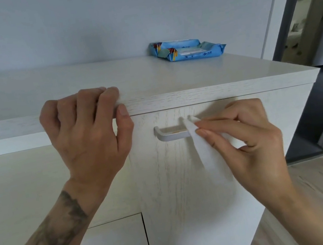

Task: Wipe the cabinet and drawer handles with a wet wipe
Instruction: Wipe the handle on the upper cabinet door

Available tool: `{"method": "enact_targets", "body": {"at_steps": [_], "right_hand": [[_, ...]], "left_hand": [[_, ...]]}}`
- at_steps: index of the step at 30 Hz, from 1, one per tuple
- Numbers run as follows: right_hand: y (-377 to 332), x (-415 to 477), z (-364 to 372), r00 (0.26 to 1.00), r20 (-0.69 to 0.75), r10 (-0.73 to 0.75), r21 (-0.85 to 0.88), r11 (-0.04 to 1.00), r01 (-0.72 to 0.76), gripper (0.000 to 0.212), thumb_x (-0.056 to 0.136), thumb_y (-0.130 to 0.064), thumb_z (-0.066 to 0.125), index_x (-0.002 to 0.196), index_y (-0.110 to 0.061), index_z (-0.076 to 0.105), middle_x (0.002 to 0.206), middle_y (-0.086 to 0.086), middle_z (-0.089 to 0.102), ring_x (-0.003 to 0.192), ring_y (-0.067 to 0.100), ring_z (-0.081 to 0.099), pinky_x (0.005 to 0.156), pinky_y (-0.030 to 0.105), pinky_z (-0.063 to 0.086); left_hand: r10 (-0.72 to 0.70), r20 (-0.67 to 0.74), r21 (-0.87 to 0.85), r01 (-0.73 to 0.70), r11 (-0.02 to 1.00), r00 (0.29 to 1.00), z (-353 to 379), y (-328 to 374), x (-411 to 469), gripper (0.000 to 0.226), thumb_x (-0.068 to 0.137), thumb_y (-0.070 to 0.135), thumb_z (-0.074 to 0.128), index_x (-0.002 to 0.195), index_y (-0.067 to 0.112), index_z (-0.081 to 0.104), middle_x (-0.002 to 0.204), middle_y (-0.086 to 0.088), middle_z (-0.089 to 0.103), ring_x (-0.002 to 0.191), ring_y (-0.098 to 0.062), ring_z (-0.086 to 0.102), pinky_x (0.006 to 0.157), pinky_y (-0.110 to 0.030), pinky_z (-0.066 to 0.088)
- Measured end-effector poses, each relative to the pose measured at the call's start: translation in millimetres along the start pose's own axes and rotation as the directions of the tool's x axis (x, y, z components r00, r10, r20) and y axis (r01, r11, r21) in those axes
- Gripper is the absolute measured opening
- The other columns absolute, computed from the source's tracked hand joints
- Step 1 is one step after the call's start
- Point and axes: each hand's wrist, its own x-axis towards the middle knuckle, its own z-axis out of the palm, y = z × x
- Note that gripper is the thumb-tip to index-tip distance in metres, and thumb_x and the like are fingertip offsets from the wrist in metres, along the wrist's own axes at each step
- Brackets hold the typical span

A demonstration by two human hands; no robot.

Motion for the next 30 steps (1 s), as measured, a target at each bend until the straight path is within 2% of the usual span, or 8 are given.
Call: {"method": "enact_targets", "body": {"at_steps": [2,5,10,14,18,20,25,30], "right_hand": [[4,2,-2,0.999,0.026,-0.045,-0.003,0.999,0.045,0.012,0.095,-0.018,0.076,0.107,-0.02,0.08,0.093,-0.006,0.068,0.099,0.02,0.055,0.089,0.027,0.044],[8,1,-8,1.0,-0.017,-0.003,-0.019,1.0,0.003,0.013,0.095,-0.019,0.076,0.107,-0.024,0.077,0.092,-0.006,0.068,0.1,0.021,0.055,0.09,0.022,0.044],[-2,0,8,0.999,0.01,-0.051,0.013,0.999,0.05,0.012,0.095,-0.02,0.076,0.106,-0.021,0.081,0.094,-0.006,0.069,0.101,0.022,0.056,0.087,0.038,0.047],[6,-1,-3,0.999,-0.038,0.01,-0.014,1.0,-0.011,0.012,0.094,-0.02,0.076,0.105,-0.023,0.078,0.092,-0.005,0.07,0.1,0.023,0.055,0.088,0.034,0.046],[-9,0,15,1.0,-0.009,-0.011,0.023,1.0,0.011,0.012,0.094,-0.023,0.076,0.105,-0.024,0.08,0.094,-0.008,0.071,0.103,0.019,0.056,0.087,0.048,0.046],[-3,3,10,0.998,0.022,-0.055,0.017,0.998,0.055,0.011,0.095,-0.025,0.075,0.105,-0.026,0.08,0.095,-0.01,0.071,0.103,0.019,0.056,0.087,0.049,0.046],[1,0,4,0.999,-0.037,0.036,0.003,0.999,-0.035,0.01,0.095,-0.026,0.076,0.104,-0.032,0.076,0.094,-0.013,0.069,0.104,0.019,0.054,0.086,0.052,0.045],[-11,12,16,0.996,0.071,-0.063,0.021,0.998,0.062,0.01,0.094,-0.026,0.076,0.102,-0.024,0.083,0.095,-0.011,0.07,0.106,0.017,0.053,0.088,0.054,0.045]], "left_hand": [[-0.009,-0.001,0.001,0.009,1.0,1.0,0,1,0,0.029,0.106,0.024,0.046,0.108,0.009,0.072,0.099,-0.01,0.069,0.092,-0.029,0.05,0.091,-0.047,0.034],[-0.01,0.003,0.002,0.01,1.0,1.0,0,2,-1,0.03,0.107,0.024,0.045,0.109,0.009,0.071,0.099,-0.01,0.068,0.093,-0.029,0.049,0.092,-0.047,0.034],[-0.027,0.035,0.01,0.027,1.0,0.999,-2,4,0,0.032,0.108,0.025,0.044,0.11,0.009,0.071,0.101,-0.01,0.068,0.096,-0.028,0.049,0.093,-0.047,0.034],[-0.046,0.065,-0.004,0.047,0.999,0.997,-5,6,-2,0.031,0.108,0.025,0.043,0.113,0.009,0.07,0.104,-0.01,0.067,0.099,-0.029,0.048,0.096,-0.049,0.035],[-0.061,0.059,0.005,0.061,0.998,0.996,-3,6,-1,0.032,0.108,0.026,0.042,0.112,0.009,0.07,0.103,-0.011,0.067,0.1,-0.03,0.048,0.097,-0.05,0.035],[-0.06,0.054,0.005,0.059,0.998,0.997,-2,6,-2,0.032,0.108,0.026,0.042,0.113,0.01,0.069,0.103,-0.011,0.066,0.1,-0.03,0.048,0.097,-0.05,0.035],[-0.055,0.048,0.008,0.054,0.998,0.997,-1,6,-3,0.032,0.108,0.027,0.042,0.112,0.01,0.069,0.103,-0.011,0.066,0.1,-0.03,0.048,0.097,-0.05,0.034],[-0.058,0.042,0.006,0.057,0.998,0.997,-1,6,-2,0.031,0.108,0.027,0.042,0.112,0.01,0.068,0.102,-0.011,0.066,0.1,-0.03,0.048,0.097,-0.05,0.034]]}}
